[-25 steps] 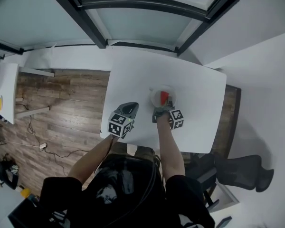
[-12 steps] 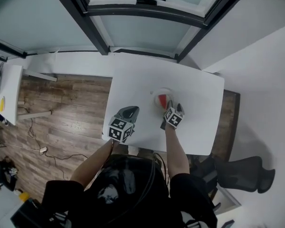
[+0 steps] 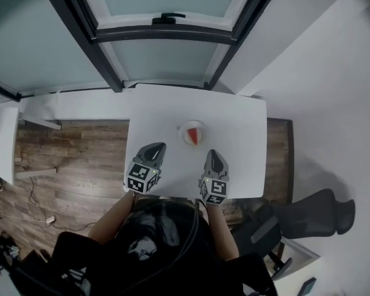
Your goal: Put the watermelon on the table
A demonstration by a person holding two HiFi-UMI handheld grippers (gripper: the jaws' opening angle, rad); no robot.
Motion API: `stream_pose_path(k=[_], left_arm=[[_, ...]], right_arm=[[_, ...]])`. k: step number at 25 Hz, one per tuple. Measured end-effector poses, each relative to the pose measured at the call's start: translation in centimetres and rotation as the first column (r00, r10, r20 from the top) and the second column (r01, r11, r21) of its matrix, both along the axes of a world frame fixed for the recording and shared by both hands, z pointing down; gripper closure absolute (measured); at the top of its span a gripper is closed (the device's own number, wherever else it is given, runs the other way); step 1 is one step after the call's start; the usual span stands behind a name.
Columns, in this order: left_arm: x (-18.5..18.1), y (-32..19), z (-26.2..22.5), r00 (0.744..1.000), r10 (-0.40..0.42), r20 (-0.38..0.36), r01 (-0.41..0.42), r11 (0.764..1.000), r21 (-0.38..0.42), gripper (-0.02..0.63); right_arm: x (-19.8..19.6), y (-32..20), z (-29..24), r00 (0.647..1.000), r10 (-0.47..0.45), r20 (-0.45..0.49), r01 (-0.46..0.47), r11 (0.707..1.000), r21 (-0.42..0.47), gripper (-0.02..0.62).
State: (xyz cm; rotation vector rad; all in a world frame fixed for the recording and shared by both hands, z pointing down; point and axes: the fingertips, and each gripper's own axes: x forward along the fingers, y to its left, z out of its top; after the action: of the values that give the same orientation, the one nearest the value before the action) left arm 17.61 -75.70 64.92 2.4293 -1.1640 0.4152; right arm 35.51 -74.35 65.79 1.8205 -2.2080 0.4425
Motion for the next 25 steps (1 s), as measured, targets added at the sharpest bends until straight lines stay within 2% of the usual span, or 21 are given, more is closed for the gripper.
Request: stream_pose_path(k=[6, 15, 25], left_arm=[[1.5, 0.7, -5.2, 0.996, 0.018, 0.088, -0.035, 0.979, 0.203, 0.601], [3.8, 2.4, -4.8, 0.991, 0.095, 0.093, -0.11, 0.979, 0.174, 0.601], [3.1, 2.3, -4.3, 0.99, 0.072, 0.121, -0.092, 0.983, 0.161, 0.601]], right_arm=[[-1.6, 2.7, -5.9, 0.999, -0.023, 0.038, 0.02, 0.997, 0.072, 0.584], [-0.8, 3.1, -7.1, 0.996, -0.018, 0.085, 0.01, 0.996, 0.094, 0.584], [-1.4, 2.9, -6.6, 0.993, -0.041, 0.114, 0.033, 0.997, 0.074, 0.584]])
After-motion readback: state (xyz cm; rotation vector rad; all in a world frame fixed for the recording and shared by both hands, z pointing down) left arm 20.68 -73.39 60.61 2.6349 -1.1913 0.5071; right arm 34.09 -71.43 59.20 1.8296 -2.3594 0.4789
